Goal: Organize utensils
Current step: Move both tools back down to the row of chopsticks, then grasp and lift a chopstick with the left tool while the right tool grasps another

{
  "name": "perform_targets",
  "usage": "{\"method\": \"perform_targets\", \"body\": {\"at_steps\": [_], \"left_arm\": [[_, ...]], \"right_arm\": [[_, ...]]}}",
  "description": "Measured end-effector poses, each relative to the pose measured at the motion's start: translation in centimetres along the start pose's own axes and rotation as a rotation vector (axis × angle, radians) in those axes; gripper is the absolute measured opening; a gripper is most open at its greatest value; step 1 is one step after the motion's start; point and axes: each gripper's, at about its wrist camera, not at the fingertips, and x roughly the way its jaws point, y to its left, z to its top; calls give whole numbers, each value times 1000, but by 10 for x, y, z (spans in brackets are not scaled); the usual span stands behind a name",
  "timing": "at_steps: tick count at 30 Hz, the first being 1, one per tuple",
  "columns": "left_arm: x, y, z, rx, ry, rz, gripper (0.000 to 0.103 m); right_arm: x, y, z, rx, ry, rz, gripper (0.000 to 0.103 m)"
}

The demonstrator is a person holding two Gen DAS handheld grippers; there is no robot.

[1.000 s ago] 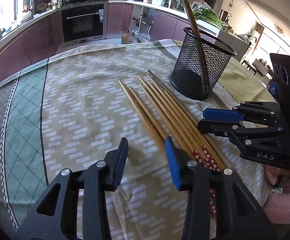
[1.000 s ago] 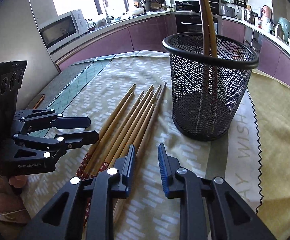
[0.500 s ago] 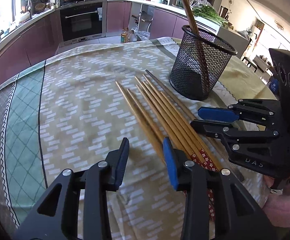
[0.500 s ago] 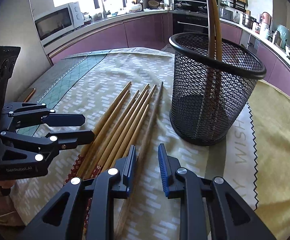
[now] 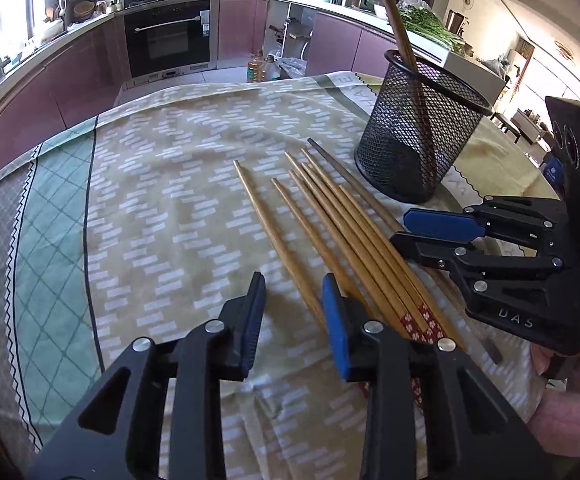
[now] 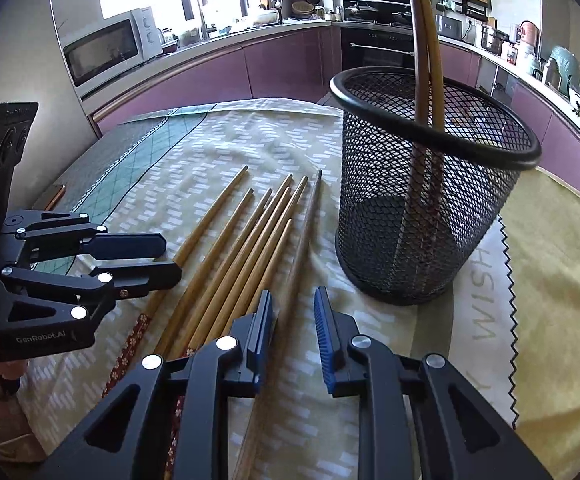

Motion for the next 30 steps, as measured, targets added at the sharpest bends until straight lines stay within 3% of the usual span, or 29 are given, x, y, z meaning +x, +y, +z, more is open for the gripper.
{"method": "perform_targets", "body": {"at_steps": [3,11,16,30], "left_arm": [[6,2,8,-9,2,6,26],[6,4,10,-50,-8,33,9],[-5,3,4,-63,-39,40,8],[-74,-9,8,-30,-174,-106,8]], "right_arm": [[3,-1,4,12,-5,2,20],[2,-9,5,68,-14,39,7],[-10,-9,4,74,-40,60,6],[-74,0,12,31,-198,188,6]]}}
